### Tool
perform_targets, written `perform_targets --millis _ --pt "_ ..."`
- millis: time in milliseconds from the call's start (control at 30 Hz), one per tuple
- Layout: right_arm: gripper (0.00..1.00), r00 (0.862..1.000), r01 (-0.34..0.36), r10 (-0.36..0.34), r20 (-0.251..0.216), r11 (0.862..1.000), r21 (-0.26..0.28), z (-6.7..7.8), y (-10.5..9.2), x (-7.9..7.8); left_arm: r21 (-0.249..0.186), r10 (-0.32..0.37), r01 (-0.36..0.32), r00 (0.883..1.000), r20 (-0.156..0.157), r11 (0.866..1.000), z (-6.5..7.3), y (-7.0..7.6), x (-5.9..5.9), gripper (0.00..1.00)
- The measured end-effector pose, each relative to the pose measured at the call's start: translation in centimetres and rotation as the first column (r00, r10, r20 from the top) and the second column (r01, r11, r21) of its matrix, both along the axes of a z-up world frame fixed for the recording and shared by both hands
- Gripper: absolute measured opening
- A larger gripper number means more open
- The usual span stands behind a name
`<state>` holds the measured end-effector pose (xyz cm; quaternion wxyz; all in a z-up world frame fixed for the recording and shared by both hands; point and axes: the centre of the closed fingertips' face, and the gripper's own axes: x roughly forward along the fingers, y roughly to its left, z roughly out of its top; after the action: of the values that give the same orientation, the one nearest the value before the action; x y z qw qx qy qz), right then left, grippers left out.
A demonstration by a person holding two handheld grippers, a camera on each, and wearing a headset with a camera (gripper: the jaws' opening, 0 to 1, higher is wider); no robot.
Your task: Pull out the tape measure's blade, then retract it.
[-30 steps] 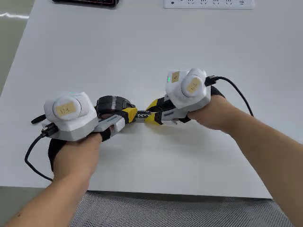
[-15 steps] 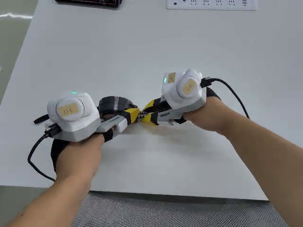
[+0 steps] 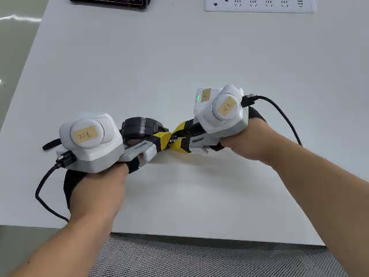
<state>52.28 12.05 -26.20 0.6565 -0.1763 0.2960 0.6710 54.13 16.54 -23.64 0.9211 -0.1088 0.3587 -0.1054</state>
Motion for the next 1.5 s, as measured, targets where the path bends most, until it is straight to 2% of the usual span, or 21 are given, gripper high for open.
perform_targets --millis 533,867,1133,1267,1500 --pt "0.12 1.000 0.009 -0.010 0.004 1.000 0.005 -0.08 -0.08 -0.02 0.013 0.007 -0.008 0.999 0.041 1.000 0.19 -0.02 0.13 0.59" --pt "0.16 1.000 0.017 -0.017 -0.008 1.000 0.008 0.09 -0.16 -0.23 0.019 0.000 0.000 1.000 0.022 1.000 0.05 -0.14 0.01 0.60" --pt "0.23 0.999 0.043 -0.042 -0.033 0.998 0.034 0.61 -0.21 -0.45 0.015 0.000 0.000 1.000 0.028 1.000 0.06 -0.14 0.02 0.61" --pt "0.27 0.998 0.053 -0.052 -0.035 0.998 0.029 0.43 -0.30 -0.41 0.019 -0.011 0.010 1.000 0.022 1.000 0.03 -0.18 -0.01 0.61" --pt "0.27 0.998 0.056 -0.055 -0.036 0.998 0.029 0.36 -0.43 -0.32 0.037 -0.021 0.020 1.000 0.022 0.999 0.07 -0.25 -0.03 0.61"
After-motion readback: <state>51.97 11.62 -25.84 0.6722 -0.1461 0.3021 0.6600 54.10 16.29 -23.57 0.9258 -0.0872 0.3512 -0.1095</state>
